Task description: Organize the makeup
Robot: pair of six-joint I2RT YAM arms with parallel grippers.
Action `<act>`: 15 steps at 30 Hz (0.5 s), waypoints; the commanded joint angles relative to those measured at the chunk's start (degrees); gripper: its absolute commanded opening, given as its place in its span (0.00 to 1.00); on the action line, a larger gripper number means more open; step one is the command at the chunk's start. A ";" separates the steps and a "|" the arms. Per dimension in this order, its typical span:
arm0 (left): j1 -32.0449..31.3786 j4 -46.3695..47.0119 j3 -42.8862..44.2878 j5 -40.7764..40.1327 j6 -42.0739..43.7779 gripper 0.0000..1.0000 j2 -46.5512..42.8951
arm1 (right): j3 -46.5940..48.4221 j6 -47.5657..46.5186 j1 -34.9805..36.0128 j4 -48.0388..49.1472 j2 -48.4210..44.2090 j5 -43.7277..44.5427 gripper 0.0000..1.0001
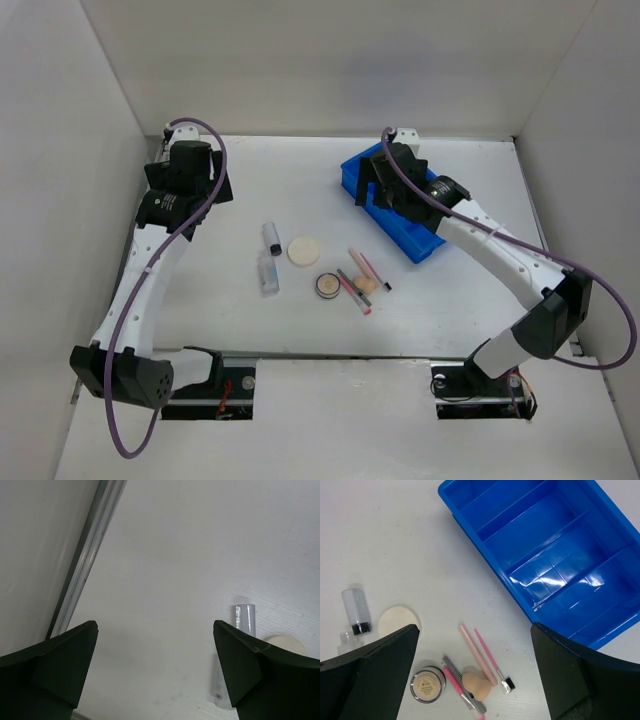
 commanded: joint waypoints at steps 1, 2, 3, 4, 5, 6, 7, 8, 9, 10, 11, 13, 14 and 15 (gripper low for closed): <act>-0.07 -0.20 1.22 -2.61 1.74 1.00 -0.87 | 0.85 1.34 0.42 -0.01 0.24 1.90 1.00; -0.07 -0.20 1.22 -2.61 1.74 1.00 -0.35 | 0.85 1.34 0.42 -0.01 0.24 1.90 1.00; -0.07 0.33 0.70 -2.09 1.74 1.00 -0.34 | 1.38 1.34 0.42 -0.01 0.76 1.90 1.00; -0.07 0.33 0.17 -2.95 1.13 1.00 -0.34 | 1.38 1.34 0.42 -0.01 0.76 2.42 1.00; -0.07 0.33 0.17 -3.83 0.60 1.00 -0.34 | 1.90 1.34 0.42 -0.70 0.76 2.42 1.00; -0.07 0.33 -0.44 -4.53 0.60 1.00 -0.34 | 1.91 1.34 0.42 -0.71 1.28 2.42 1.00; -0.07 1.11 -1.49 -5.15 0.60 1.00 -0.34 | 1.91 1.34 0.42 -1.32 1.29 3.21 1.00; -0.07 1.64 -2.02 -6.37 0.60 1.00 -0.34 | 1.91 1.34 0.42 -1.32 1.99 3.91 1.00; -0.07 1.65 -2.55 -7.00 -0.62 1.00 -0.34 | 2.60 1.34 0.42 -1.32 1.99 3.92 1.00; -0.07 2.26 -2.56 -7.00 -1.16 1.00 -0.34 | 2.61 1.34 0.42 -1.32 2.69 3.92 1.00; -0.07 1.74 -2.56 -7.00 -2.38 1.00 0.35 | 2.61 1.34 0.42 -1.32 2.70 3.92 1.00; -0.07 -1.84 -0.98 -5.78 -3.97 1.00 2.01 | 2.61 2.04 1.03 0.43 2.70 2.43 1.00; -0.07 -3.26 0.85 -4.55 -4.76 1.00 2.73 | 3.13 2.05 1.03 2.17 2.70 -0.19 1.00; -0.07 -4.49 1.65 -4.54 -4.77 1.00 3.43 | 4.01 1.00 1.03 2.80 2.70 -7.43 1.00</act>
